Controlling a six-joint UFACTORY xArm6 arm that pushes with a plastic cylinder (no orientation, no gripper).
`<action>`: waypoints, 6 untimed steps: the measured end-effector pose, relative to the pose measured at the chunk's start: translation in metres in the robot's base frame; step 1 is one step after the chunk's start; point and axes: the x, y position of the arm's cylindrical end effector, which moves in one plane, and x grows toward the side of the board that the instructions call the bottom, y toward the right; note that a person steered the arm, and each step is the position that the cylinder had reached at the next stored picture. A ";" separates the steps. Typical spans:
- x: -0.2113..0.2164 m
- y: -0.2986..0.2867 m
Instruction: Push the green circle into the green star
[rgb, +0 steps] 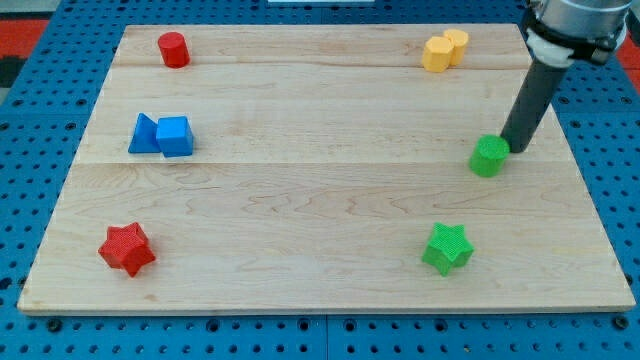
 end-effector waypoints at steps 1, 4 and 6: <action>0.013 -0.047; 0.011 -0.092; 0.043 -0.090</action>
